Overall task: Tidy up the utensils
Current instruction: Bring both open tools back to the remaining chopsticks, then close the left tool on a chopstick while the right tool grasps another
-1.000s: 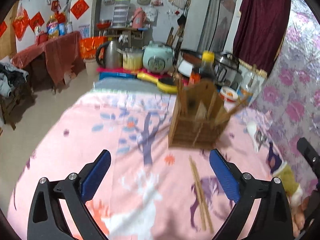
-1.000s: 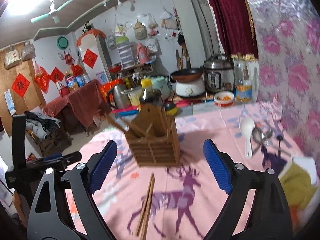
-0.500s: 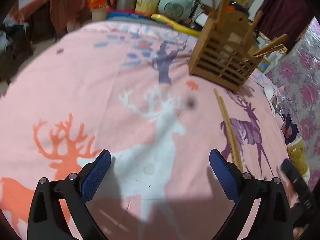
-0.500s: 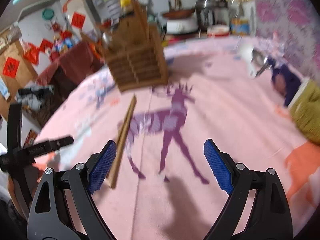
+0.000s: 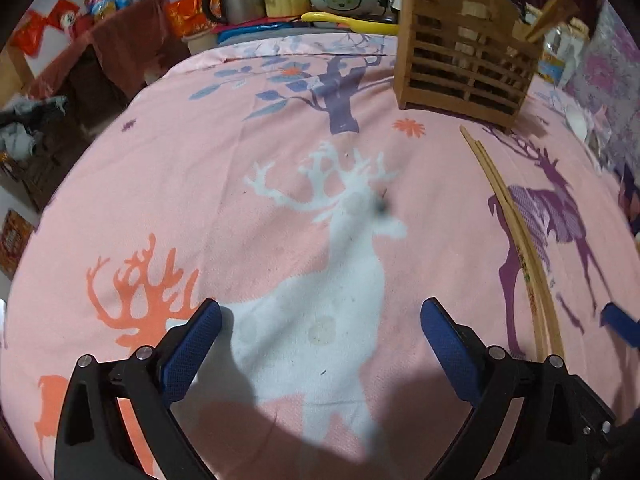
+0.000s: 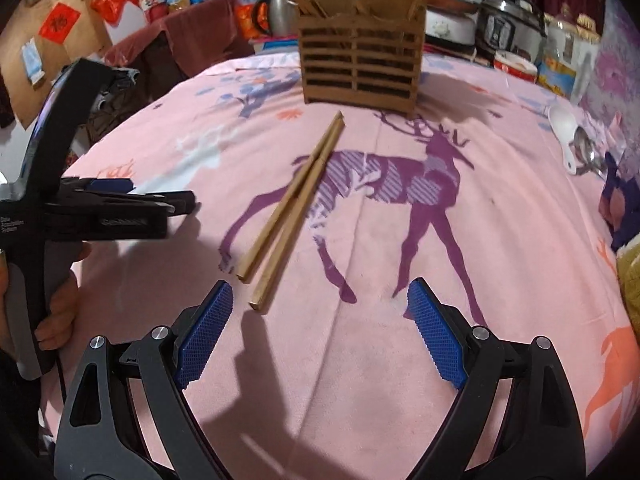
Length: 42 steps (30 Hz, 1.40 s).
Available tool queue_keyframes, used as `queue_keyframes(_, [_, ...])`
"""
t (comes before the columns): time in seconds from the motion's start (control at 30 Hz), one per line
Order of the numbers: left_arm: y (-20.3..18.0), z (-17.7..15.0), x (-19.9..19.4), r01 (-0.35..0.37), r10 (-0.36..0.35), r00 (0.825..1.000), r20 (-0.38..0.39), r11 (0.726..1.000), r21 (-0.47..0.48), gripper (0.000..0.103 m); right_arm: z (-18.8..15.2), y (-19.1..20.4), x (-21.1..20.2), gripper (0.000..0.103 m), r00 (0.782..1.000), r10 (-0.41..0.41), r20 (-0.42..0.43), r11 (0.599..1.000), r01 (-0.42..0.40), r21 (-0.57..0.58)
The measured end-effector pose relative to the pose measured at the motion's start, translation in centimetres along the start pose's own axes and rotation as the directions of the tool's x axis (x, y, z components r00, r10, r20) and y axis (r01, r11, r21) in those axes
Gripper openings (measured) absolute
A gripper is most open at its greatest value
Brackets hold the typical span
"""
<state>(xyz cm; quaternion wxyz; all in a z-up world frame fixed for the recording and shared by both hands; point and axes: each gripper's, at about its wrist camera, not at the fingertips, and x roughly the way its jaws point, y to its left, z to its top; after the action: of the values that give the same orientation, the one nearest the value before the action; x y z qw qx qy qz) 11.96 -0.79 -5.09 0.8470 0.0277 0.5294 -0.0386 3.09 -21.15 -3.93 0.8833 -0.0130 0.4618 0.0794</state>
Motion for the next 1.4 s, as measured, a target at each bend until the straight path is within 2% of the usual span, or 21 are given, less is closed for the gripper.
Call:
queue_keyframes(0.13, [0.0, 0.1, 0.1, -0.013, 0.013, 1.000, 0.003, 1.000, 0.006, 0.099, 0.1, -0.4, 1.1, 0.087, 0.999, 0.000, -0.048, 1.000, 0.001, 0.017])
queue_keyframes(0.27, [-0.4, 0.0, 0.1, -0.014, 0.014, 1.000, 0.004, 1.000, 0.007, 0.099, 0.1, 0.1, 1.3, 0.086, 0.998, -0.032, -0.057, 0.999, 0.031, -0.010])
queue_keyframes(0.33, [-0.3, 0.0, 0.1, -0.014, 0.014, 1.000, 0.004, 1.000, 0.008, 0.099, 0.1, -0.2, 1.2, 0.086, 0.996, -0.073, -0.052, 0.997, 0.073, 0.007])
queue_keyframes(0.43, [-0.3, 0.0, 0.1, -0.015, 0.015, 1.000, 0.004, 1.000, 0.008, 0.099, 0.3, -2.4, 0.7, 0.085, 0.989, -0.142, -0.030, 0.982, 0.145, 0.122])
queue_keyframes(0.57, [-0.3, 0.0, 0.1, -0.014, 0.014, 1.000, 0.001, 1.000, 0.008, 0.099, 0.0, -6.3, -0.8, 0.084, 0.993, -0.113, 0.046, 0.948, 0.094, 0.303])
queue_keyframes(0.67, [-0.4, -0.1, -0.3, -0.005, 0.005, 1.000, 0.006, 1.000, 0.012, 0.098, -0.3, -8.1, -0.9, 0.085, 0.996, -0.075, 0.056, 0.918, 0.047, 0.394])
queue_keyframes(0.73, [-0.6, -0.2, -0.8, 0.021, -0.022, 1.000, 0.019, 1.000, 0.020, 0.098, -0.4, -8.9, -0.5, 0.085, 0.998, -0.034, 0.047, 0.900, 0.010, 0.436])
queue_keyframes(0.83, [-1.4, -0.4, -1.8, 0.102, -0.104, 0.994, 0.046, 0.994, 0.040, 0.098, -0.5, -8.7, -0.6, 0.085, 0.998, -0.042, 0.046, 0.902, 0.018, 0.431])
queue_keyframes(0.93, [-2.8, -0.5, -2.4, 0.218, -0.221, 0.975, 0.039, 0.974, 0.062, 0.098, -0.3, -8.7, -0.5, 0.085, 0.998, -0.049, 0.041, 0.905, 0.027, 0.424])
queue_keyframes(1.0, [-4.3, -0.7, -2.4, 0.231, -0.235, 0.972, 0.027, 0.968, 0.096, 0.098, -0.4, -8.9, -0.7, 0.085, 0.998, -0.048, 0.047, 0.899, 0.023, 0.437])
queue_keyframes(1.17, [-7.9, -1.1, -2.1, 0.214, -0.219, 0.976, 0.010, 0.960, 0.178, 0.097, -0.7, -9.9, -0.9, 0.085, 0.997, -0.026, 0.066, 0.872, -0.009, 0.490])
queue_keyframes(1.2, [-8.5, -1.1, -1.9, 0.199, -0.205, 0.979, 0.016, 0.961, 0.191, 0.095, -0.7, -9.9, -0.9, 0.085, 0.997, -0.027, 0.066, 0.872, -0.009, 0.490])
queue_keyframes(1.23, [-8.9, -1.2, -1.9, 0.190, -0.197, 0.980, 0.017, 0.961, 0.200, 0.088, -0.6, -9.8, -0.9, 0.085, 0.998, -0.032, 0.062, 0.875, -0.002, 0.484])
queue_keyframes(1.27, [-9.3, -1.3, -1.7, 0.183, -0.190, 0.982, 0.012, 0.960, 0.211, 0.077, -0.6, -9.7, -0.8, 0.085, 0.998, -0.036, 0.059, 0.878, 0.004, 0.479])
queue_keyframes(1.3, [-9.5, -1.3, -1.3, 0.175, -0.181, 0.984, 0.005, 0.959, 0.221, 0.071, -0.5, -9.6, -0.8, 0.085, 0.998, -0.041, 0.056, 0.880, 0.010, 0.474])
queue_keyframes(1.33, [-9.9, -1.4, -1.1, 0.141, -0.148, 0.989, 0.016, 0.963, 0.231, 0.063, -0.6, -9.6, -0.8, 0.085, 0.998, -0.042, 0.055, 0.881, 0.011, 0.473])
queue_keyframes(1.37, [-9.8, -1.5, -1.3, 0.129, -0.139, 0.990, 0.029, 0.963, 0.237, 0.051, -0.5, -9.6, -0.8, 0.085, 0.998, -0.042, 0.055, 0.881, 0.011, 0.473])
queue_keyframes(1.4, [-9.8, -1.5, -1.4, 0.131, -0.144, 0.989, 0.034, 0.961, 0.241, 0.044, -0.6, -9.7, -0.8, 0.085, 0.998, -0.041, 0.056, 0.880, 0.009, 0.474])
